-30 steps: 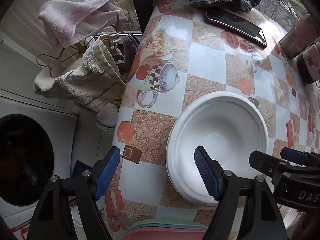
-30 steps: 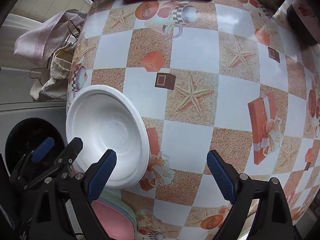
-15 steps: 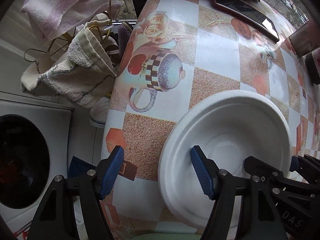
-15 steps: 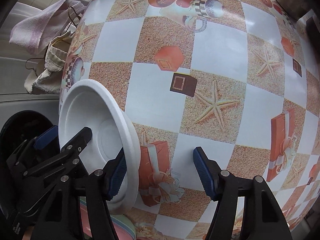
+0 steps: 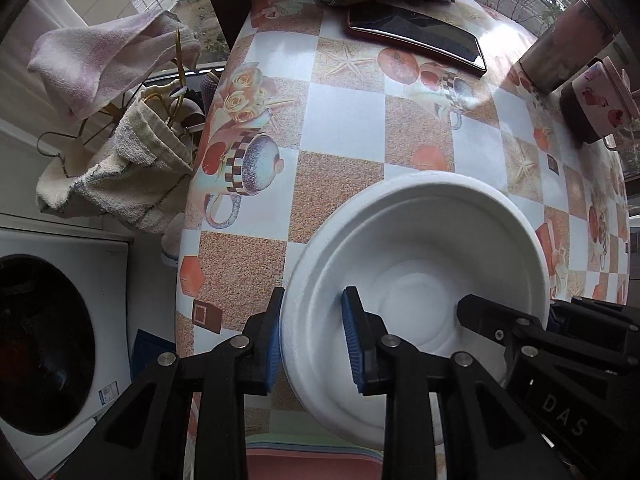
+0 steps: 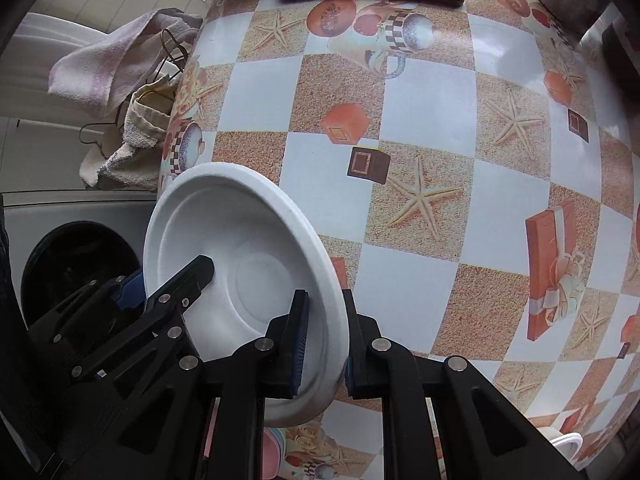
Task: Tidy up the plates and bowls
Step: 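Lift the bowls with both grippers and carry them over the last white bowl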
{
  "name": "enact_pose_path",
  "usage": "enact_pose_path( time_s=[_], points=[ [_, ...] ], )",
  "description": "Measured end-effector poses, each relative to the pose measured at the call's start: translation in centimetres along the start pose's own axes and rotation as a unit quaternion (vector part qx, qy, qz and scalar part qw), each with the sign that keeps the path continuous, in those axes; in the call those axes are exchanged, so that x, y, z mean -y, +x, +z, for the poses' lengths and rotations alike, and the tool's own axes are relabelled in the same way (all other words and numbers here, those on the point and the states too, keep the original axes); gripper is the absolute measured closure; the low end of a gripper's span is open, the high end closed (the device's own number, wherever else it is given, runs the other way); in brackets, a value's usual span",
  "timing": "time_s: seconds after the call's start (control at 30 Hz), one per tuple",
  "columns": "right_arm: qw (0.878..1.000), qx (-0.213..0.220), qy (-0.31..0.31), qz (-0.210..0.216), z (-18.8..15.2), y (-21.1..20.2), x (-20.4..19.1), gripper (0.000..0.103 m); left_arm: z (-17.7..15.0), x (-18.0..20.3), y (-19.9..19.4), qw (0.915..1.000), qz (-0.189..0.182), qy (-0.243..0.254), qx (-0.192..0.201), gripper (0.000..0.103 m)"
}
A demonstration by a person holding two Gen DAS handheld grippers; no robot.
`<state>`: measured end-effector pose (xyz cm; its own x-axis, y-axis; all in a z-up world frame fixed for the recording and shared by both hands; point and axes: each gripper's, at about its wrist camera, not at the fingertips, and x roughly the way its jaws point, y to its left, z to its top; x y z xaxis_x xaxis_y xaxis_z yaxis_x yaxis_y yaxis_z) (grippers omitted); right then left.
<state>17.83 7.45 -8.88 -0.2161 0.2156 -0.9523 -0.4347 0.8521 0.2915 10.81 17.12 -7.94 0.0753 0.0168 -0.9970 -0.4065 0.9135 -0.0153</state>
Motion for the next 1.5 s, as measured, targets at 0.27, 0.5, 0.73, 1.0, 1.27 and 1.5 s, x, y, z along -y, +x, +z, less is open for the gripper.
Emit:
enact_pose_path(
  time_s=[0.27, 0.5, 0.73, 1.0, 1.27, 1.5],
  points=[
    [0.999, 0.033, 0.01, 0.008, -1.6, -4.6, 1.8, 0.086, -0.2, 2.6, -3.8, 0.9994, -0.003, 0.008, 0.034, 0.073],
    [0.998, 0.057, 0.027, 0.012, -3.6, -7.5, 3.9, 0.086, -1.1, 5.7, -6.0, 0.9981, -0.004, 0.031, 0.053, 0.073],
    [0.996, 0.065, 0.058, 0.015, -7.4, -9.0, 7.1, 0.086, -3.4, 9.5, -7.5, 0.9959, -0.008, 0.071, 0.056, 0.073],
    [0.992, 0.075, 0.103, 0.023, -11.7, -10.2, 10.6, 0.085, -5.2, 13.6, -8.7, 0.9912, -0.019, 0.118, 0.058, 0.073],
    [0.984, 0.091, 0.153, 0.021, -15.4, -12.1, 14.4, 0.085, -7.6, 18.9, -9.4, 0.9791, -0.025, 0.193, 0.059, 0.071],
    [0.971, 0.101, 0.216, 0.017, -19.3, -12.6, 18.5, 0.085, -10.7, 24.2, -8.9, 0.9585, -0.021, 0.28, 0.053, 0.07]
  ],
)
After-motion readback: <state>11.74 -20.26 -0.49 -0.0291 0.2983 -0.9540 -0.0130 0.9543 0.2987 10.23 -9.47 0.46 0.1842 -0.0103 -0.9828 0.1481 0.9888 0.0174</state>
